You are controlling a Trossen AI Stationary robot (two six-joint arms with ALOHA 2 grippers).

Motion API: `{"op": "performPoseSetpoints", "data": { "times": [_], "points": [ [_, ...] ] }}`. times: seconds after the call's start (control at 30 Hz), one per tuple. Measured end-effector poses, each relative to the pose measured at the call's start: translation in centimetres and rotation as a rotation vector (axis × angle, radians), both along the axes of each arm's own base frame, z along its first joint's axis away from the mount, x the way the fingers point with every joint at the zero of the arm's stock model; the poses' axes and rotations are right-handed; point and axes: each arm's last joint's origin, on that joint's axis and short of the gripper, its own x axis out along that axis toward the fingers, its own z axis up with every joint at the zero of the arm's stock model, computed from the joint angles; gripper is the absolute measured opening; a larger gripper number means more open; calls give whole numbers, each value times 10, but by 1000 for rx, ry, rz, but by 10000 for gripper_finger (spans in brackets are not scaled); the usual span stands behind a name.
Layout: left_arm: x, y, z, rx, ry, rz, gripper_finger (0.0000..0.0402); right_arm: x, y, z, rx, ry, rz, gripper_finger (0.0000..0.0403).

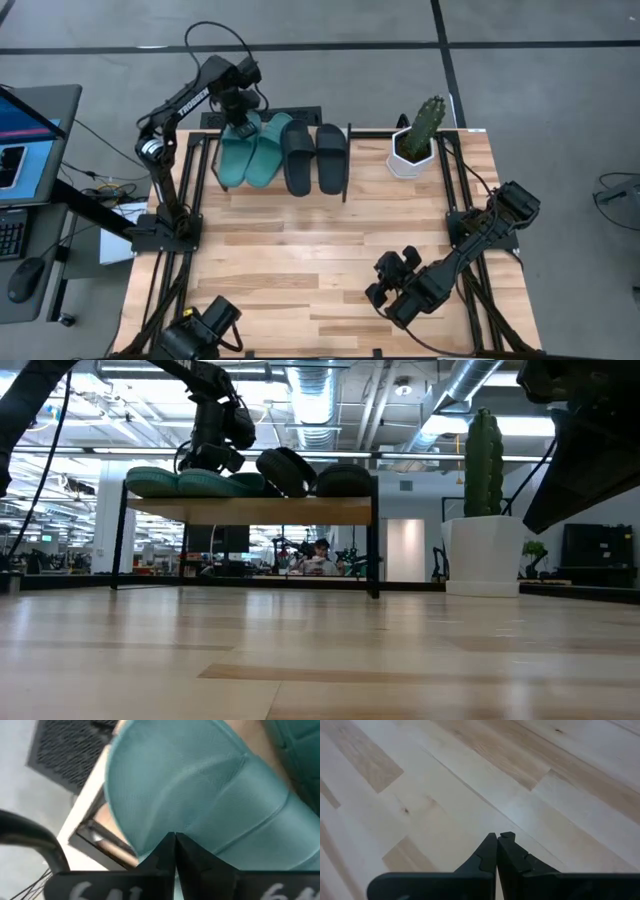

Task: Pick and place slides into the shelf
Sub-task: Adjust the slides on the shelf

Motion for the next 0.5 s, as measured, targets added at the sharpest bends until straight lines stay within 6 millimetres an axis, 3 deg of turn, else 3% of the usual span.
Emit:
{"op": "performPoseSetpoints", "data": {
  "times": [0.5],
  "points": [
    [-24, -26, 45, 162, -13, 11, 0, -1, 1, 0, 2, -2, 4, 0]
  ]
}}
